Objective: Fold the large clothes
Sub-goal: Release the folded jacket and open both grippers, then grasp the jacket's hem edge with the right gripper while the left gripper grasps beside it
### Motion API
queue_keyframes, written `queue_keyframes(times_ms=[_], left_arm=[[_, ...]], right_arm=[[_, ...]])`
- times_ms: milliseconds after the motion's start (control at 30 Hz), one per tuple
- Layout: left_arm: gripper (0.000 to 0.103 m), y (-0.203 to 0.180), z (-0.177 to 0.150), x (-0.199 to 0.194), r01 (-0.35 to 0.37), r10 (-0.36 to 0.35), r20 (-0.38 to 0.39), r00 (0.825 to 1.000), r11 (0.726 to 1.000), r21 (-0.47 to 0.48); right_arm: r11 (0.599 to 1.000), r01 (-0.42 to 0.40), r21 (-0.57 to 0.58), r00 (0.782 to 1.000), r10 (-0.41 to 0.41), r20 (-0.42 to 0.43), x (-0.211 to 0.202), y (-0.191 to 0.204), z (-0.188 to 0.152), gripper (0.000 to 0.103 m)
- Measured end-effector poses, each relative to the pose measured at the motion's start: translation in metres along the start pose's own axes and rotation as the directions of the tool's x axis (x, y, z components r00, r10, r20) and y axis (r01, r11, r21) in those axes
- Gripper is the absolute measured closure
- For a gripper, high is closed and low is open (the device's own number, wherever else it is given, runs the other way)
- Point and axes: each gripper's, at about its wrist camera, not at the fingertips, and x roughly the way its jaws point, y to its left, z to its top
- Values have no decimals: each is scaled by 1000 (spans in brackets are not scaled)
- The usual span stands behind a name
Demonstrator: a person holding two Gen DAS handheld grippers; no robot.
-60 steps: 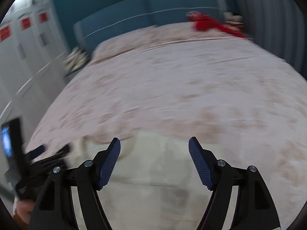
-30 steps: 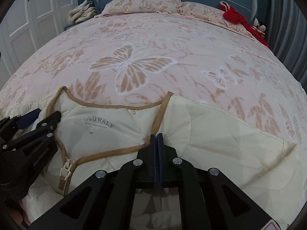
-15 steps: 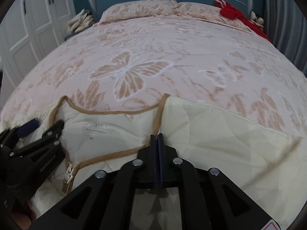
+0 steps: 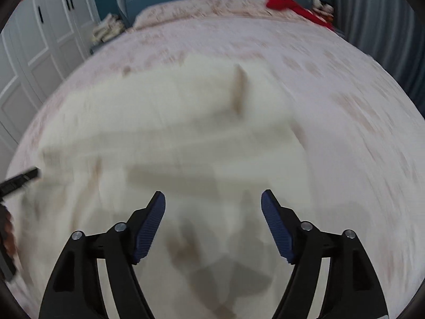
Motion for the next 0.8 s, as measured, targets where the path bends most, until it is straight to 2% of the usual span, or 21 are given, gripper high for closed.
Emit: queue_keyframes(times_ms=[133,200,300,400,533,600,667,733,767,800], left_arm=[[8,47,-55,-23,4,-9,-54,998,996,-93],[8,68,-77,-29,9,-21,-83,996,990,-141],[8,89,-99,-37,35,-59,-103,993,974,-222],[8,94,-110,-42,67,-95,-99,990,965,-253],[9,85,-113,-44,105,-132,-107,985,969,-222],[13,79,-113,-45,123,-149,-115,982,970,-210],[26,76,-114,-47,135,-162,-118,980,969,-207],[35,74,-115,-50,154,-184,-125,975,963,-219],[39,74,-114,-51,153,-185,-127,974,962,-228],[51,74,-114,-53,162,-195,-129,972,959,-232]], right_arm=[[994,71,80,996,-67,-53,-36,-41,-72,23],[990,61,124,997,-53,-62,-47,-55,-93,21],[986,92,136,993,-80,-88,-59,-62,-114,21],[983,69,170,994,-53,-97,-63,-70,-127,21],[970,1,241,996,21,-91,-57,-72,-138,21],[958,-22,285,996,46,-77,-56,-74,-137,20],[935,-55,352,995,79,-54,-54,-80,-133,20],[895,-100,435,992,122,-24,-51,-90,-127,26],[882,-104,460,992,128,-21,-50,-93,-125,36],[869,-104,483,991,131,-23,-49,-97,-123,56]])
